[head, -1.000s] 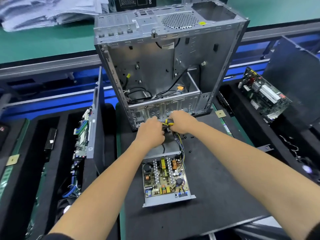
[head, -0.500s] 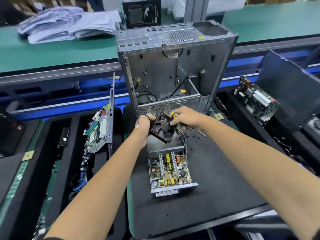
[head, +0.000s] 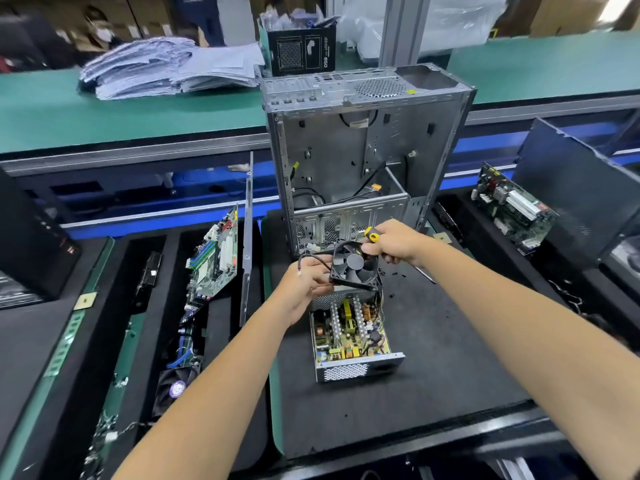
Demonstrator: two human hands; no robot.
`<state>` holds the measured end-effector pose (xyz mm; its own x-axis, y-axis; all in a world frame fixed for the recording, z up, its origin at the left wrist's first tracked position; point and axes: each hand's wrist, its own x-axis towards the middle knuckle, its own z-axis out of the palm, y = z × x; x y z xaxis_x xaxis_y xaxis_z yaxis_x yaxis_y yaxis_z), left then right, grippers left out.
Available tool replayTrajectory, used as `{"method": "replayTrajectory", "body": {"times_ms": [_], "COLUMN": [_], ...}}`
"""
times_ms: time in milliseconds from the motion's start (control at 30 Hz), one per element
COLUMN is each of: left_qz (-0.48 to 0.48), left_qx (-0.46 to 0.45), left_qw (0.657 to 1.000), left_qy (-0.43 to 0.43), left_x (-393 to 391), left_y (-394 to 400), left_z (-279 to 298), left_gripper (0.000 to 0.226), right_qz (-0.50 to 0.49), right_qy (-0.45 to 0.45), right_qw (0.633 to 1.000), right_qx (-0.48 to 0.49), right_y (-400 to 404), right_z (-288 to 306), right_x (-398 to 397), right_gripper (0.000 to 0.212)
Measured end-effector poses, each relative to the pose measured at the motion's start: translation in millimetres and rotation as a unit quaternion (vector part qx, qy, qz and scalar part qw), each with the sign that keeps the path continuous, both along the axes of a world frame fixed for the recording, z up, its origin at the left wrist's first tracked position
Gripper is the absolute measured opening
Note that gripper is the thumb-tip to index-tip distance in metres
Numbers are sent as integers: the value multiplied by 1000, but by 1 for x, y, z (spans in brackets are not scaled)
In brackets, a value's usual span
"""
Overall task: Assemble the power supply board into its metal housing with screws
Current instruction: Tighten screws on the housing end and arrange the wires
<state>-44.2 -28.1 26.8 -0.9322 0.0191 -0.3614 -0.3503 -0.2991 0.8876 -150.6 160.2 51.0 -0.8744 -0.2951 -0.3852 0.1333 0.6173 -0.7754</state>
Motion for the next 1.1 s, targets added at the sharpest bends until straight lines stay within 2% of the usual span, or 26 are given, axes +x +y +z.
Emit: {"method": "replayTrajectory", "body": {"times_ms": [133, 300, 367, 500, 600, 700, 833, 967, 1100], "left_qz": [-19, -4, -12, -28, -30, -39, -17, -15, -60], "left_qx": [-11, -74, -91, -143, -202, -266, -345, -417, -454], "left_qw": [999, 996, 994, 989, 979, 963, 935, 895, 860], "left_qy": [42, 53, 55, 23, 1, 10, 77, 159, 225], "left_x": [0, -6, -8, -8, -10, -12, -12, -7, -3], "left_y": [-4, -3, -2, 7, 13, 18, 21, 25, 26], "left_z": [2, 9, 11, 12, 12, 13, 11, 14, 19], "left_gripper": [39, 38, 33, 36, 36, 30, 27, 37, 44], "right_qz": [-17, 79, 61, -43, 5, 60, 117, 116, 111], "right_qy": [-41, -98, -72, -4, 22, 67, -9, -62, -43], "right_qw": [999, 992, 995, 996, 997, 996, 991, 991, 992], "right_qx": [-15, 22, 14, -79, -78, -12, 68, 34, 40], "right_y": [-5, -1, 1, 4, 2, -5, -9, -10, -8], "right_z": [1, 6, 7, 18, 30, 36, 36, 30, 30], "right_x": [6, 20, 20, 16, 18, 24, 34, 38, 35], "right_gripper": [10, 12, 15, 16, 26, 30, 44, 35, 24]}}
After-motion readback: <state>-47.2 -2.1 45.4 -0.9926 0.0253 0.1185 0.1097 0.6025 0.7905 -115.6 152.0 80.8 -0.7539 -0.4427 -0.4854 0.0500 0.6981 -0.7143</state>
